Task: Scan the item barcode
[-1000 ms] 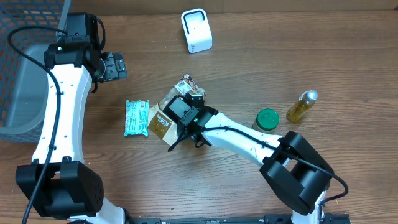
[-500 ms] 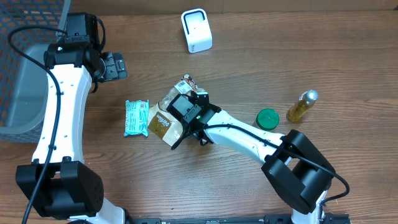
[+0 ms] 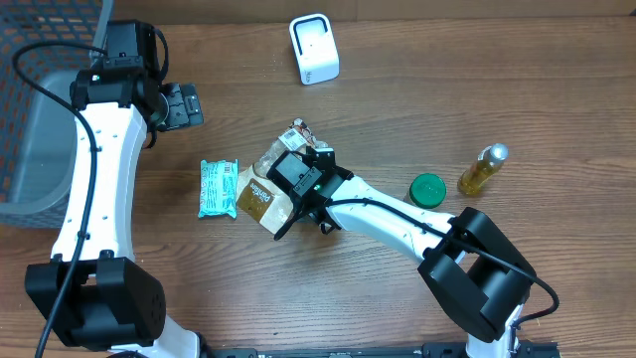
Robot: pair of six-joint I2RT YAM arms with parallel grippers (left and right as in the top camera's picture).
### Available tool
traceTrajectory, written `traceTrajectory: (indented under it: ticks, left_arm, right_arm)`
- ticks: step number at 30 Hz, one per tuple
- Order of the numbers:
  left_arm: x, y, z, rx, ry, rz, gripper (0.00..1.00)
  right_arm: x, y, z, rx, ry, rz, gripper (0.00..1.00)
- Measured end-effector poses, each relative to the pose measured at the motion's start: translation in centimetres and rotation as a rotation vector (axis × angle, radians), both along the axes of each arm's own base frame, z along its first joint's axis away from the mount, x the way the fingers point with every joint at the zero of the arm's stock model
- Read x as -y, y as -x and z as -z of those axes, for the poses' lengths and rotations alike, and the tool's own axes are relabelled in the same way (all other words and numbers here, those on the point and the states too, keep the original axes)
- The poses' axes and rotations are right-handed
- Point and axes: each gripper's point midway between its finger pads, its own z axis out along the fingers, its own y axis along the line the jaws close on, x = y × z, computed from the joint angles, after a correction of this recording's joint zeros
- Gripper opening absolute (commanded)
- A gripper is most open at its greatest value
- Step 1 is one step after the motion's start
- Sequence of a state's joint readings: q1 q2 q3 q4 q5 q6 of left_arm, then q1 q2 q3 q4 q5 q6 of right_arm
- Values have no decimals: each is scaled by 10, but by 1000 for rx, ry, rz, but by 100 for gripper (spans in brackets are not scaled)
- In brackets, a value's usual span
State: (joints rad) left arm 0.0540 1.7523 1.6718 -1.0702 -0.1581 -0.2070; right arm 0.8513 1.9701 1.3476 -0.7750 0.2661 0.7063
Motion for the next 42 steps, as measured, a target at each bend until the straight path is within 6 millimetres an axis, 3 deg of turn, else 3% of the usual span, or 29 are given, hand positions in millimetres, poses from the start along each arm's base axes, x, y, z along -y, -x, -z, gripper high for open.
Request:
traceTrajectory:
  ticks: [10,19,26,42]
  left_arm:
    - [0,0,0,0,0,0,100]
    - [0,0,0,0,0,0,100]
    - [0,0,0,0,0,0,100]
    - [0,0,0,0,0,0,100]
  right_arm:
    - [4,5,2,-23,14,-2,29]
    - [-8,16,5,-92,-52,-23,35]
    - [-16,24,6,-138,-94,-37,34]
    - [-22,24,5,-143,-120,-43,48]
